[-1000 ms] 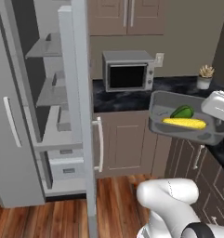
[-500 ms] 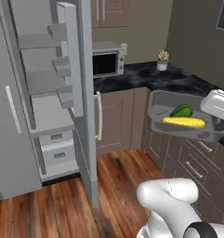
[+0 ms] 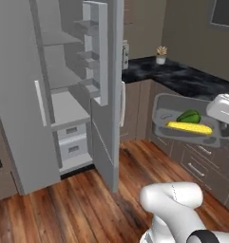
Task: Take the corn and avocado out of the freezer and place them in the tupperware container on the counter. Then put the tupperware containing the vegetables back in the freezer.
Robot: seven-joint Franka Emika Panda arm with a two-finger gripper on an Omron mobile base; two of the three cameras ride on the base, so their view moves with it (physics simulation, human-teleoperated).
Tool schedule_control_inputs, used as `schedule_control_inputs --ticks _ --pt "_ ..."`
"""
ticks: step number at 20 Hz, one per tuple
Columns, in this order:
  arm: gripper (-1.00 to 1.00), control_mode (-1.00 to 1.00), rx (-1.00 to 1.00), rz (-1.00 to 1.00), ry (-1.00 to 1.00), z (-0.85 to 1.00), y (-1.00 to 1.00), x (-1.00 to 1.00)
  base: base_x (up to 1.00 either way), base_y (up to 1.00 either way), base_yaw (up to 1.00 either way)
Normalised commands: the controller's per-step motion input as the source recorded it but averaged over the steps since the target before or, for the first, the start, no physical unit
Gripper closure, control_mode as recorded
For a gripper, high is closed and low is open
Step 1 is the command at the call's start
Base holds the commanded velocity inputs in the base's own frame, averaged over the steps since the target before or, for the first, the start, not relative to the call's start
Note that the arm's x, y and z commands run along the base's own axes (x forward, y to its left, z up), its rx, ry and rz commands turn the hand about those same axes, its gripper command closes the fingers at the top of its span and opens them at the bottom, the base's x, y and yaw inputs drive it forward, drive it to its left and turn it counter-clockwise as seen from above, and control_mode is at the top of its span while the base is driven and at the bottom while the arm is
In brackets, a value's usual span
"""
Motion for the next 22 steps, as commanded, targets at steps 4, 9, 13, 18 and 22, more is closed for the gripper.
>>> schedule_control_inputs --ticks 4,9,13,18,22 --pt "1.00 1.00 0.00 0.00 0.00 0.00 0.00 0.00 0.27 1.00 -0.07" --pt "1.00 1.00 0.00 0.00 0.00 0.00 0.00 0.00 0.71 1.00 -0.05" --pt "1.00 1.00 0.00 0.00 0.00 0.00 0.00 0.00 0.97 0.79 -0.03" --pt "1.00 1.00 0.00 0.00 0.00 0.00 0.00 0.00 0.99 0.52 0.00" --pt "1.00 1.00 0.00 0.00 0.00 0.00 0.00 0.00 0.86 0.36 0.00"
